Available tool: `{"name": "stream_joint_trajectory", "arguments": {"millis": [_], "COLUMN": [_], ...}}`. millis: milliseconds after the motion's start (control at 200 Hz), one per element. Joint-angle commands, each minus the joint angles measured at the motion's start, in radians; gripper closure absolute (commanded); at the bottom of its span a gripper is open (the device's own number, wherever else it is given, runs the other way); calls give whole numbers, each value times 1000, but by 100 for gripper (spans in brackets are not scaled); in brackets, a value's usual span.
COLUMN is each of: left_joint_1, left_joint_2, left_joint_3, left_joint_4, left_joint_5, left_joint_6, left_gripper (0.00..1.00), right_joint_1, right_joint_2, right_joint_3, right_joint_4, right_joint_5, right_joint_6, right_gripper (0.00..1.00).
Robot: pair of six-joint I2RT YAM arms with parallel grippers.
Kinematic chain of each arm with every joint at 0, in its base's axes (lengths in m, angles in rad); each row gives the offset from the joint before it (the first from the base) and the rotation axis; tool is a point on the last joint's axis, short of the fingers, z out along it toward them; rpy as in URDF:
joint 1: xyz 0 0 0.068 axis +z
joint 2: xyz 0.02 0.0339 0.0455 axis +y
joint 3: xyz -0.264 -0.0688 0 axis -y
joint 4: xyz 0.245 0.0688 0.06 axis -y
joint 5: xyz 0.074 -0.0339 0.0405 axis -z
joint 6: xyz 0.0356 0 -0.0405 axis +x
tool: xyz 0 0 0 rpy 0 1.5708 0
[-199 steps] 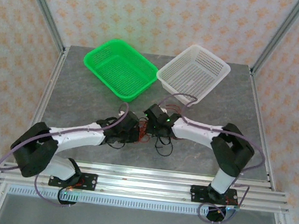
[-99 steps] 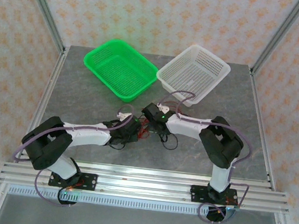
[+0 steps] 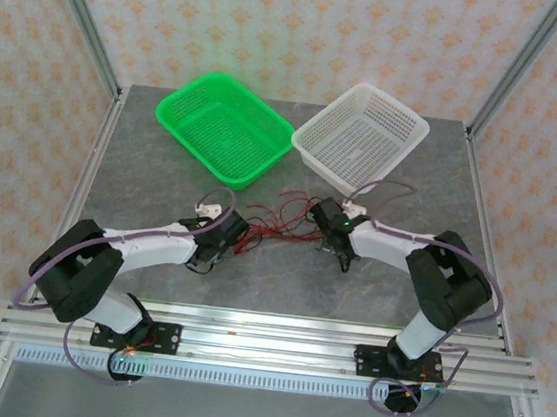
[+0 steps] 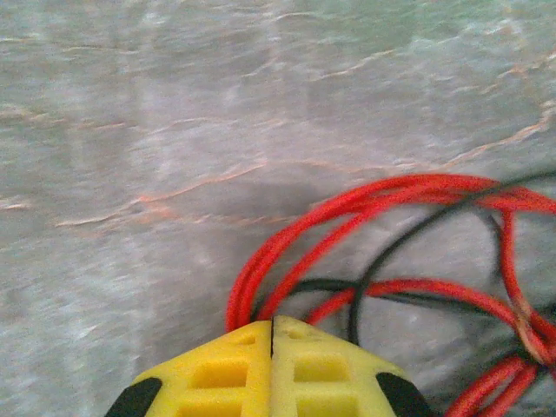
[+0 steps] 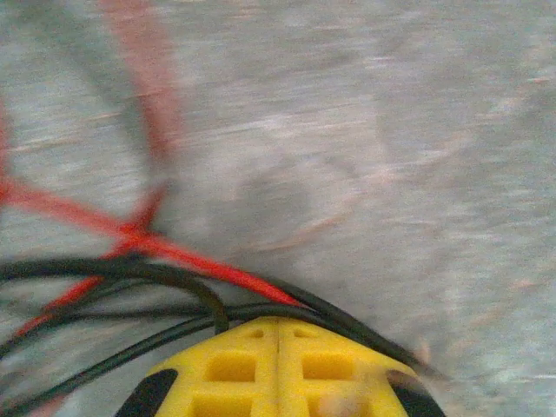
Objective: Untangle the cables
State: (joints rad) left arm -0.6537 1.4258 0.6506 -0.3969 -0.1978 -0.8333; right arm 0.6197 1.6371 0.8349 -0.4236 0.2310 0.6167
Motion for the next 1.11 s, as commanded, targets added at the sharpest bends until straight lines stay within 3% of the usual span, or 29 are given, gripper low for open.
{"name": "stream_joint_trajectory", "arguments": {"millis": [0,150,265,360,531,641,876,1101], "left_joint_1": [5,5,5,5,-10,-50,-204,-284], "left_joint_2": [-58,-103,-150,-176,-210,-213,-111,44], "left_joint_3": [-11,-1,24,66,137,175,206,178], "left_joint_4": [-160,-154,-156,-184,-216,-217,-126,-5], "left_joint_5": [-44,-10,11,9,21,52,149,169], "left_joint_6": [25,34,51,56,61,65,35,-50], "left_gripper": [100,100,84,74,70,72,82,86], "right_joint_1": [-41,-52,-51,-49,-36,-18,21,31], "right_joint_2": [-57,-117,-172,-245,-400,-453,-332,-77], "right_joint_3": [-33,-38,-41,-39,-8,25,118,284], "right_joint_4": [-79,-101,-106,-120,-148,-145,-72,-39], "right_joint_5": [85,73,4,-59,-189,-252,-298,-230], "right_joint_6": [-18,-21,-39,-53,-74,-73,-101,-171], "right_gripper": [100,100,98,86,62,56,40,40]}}
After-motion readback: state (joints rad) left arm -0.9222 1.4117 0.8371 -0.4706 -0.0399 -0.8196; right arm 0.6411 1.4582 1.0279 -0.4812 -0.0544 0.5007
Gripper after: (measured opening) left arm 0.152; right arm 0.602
